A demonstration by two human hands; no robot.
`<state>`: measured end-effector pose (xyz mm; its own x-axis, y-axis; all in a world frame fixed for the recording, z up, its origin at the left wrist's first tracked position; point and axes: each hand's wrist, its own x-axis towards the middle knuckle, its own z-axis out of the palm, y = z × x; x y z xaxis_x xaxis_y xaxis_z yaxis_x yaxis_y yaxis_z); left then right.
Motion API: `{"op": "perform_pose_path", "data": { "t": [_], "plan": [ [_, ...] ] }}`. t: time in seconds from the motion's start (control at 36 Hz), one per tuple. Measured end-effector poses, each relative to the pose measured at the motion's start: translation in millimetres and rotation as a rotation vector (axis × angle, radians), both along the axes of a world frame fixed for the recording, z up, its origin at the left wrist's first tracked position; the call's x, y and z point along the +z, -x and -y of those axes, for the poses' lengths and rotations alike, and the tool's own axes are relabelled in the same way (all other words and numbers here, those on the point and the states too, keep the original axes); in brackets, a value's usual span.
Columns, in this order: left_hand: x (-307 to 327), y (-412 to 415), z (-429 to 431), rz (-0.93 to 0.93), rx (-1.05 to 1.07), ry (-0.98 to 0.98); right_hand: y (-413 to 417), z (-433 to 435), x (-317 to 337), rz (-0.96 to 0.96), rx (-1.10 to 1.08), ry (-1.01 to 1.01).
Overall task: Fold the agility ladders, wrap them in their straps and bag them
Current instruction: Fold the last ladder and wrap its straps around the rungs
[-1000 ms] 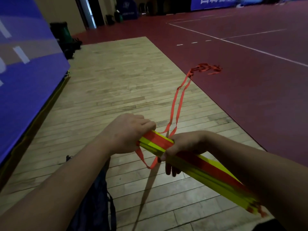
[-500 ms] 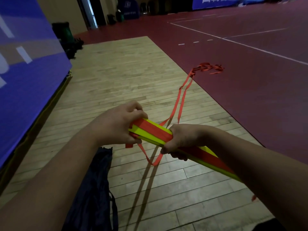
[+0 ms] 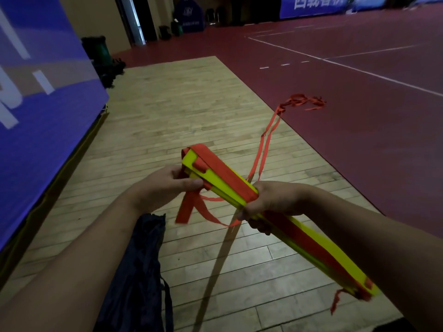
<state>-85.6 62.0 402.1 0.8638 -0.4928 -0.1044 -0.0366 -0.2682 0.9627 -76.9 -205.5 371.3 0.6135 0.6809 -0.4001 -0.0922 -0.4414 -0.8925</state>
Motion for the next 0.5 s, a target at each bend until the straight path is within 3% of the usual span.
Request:
{"op": "perform_pose_path", "data": {
  "t": [0.08,0.19,0.33,0.42,0.5],
  "plan": [
    [-3.0,0.3,6.7,-0.035,-0.027,-0.044,1.0,-3.2,3.3,-0.021,-0.013,-0.048],
    [-0.7,5.5,14.3,-0.078,-0.082,0.038,2.1,-4.0,3.2,-0.026,-0.046,-0.074],
    [-6.2,6.1,28.2,-0.081,0.069,0.132,-2.0,-5.3,-0.5,0.028,-0.164,-0.079],
    [-11.1,3.8,38.8,-0.139,0.131,0.227,-2.4,-13.0,-8.0,0.123,-0.246,-0.019],
    [-13.9,4.6,49.7,-0.192,0.265,0.197,0.1,-26.6,-18.9,0.311,-0.323,0.136]
  ]
}}
